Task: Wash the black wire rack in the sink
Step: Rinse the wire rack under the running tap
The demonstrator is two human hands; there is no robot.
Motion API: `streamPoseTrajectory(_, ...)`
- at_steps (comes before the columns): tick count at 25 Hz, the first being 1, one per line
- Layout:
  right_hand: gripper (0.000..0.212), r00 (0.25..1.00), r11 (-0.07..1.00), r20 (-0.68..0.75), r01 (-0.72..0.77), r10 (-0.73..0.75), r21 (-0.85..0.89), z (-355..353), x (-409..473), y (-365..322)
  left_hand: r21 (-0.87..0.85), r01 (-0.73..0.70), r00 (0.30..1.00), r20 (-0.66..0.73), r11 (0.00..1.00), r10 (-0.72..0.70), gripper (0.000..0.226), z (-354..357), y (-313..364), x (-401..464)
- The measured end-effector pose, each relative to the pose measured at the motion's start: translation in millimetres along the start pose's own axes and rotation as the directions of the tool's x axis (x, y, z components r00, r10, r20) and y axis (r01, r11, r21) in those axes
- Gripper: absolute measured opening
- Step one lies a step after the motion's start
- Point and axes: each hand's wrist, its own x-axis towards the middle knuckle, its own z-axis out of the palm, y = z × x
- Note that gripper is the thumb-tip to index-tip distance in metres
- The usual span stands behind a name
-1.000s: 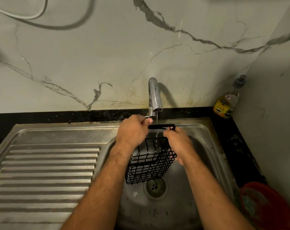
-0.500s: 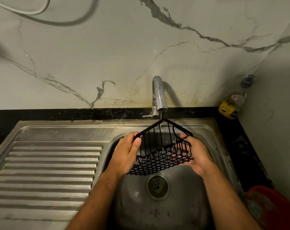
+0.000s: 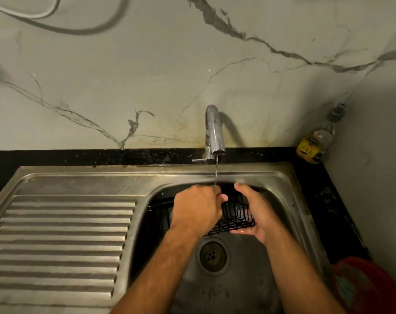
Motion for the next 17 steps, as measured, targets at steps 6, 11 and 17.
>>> streamPoseTrajectory(6,0.033,0.994,0.994,-0.064,0.095,-0.091,0.058,3.0,4.1,34.3,-0.133,0.169,0.980,0.127,0.976,-0.153,0.040,16.6,-36.9,-23.8)
streamPoseTrajectory(11,0.035,0.992,0.980,0.004,0.127,-0.129,0.154,-1.8,-2.6,54.9,-0.247,0.459,0.886,0.194,0.854,-0.420,0.058,28.0,-76.6,-49.4)
streamPoseTrajectory(17,0.049,0.948,0.927,0.012,0.308,-0.317,0.213,-7.0,-17.3,62.0,-0.750,0.654,0.599,0.594,-0.100,-0.538,0.032,38.8,-91.8,-85.0)
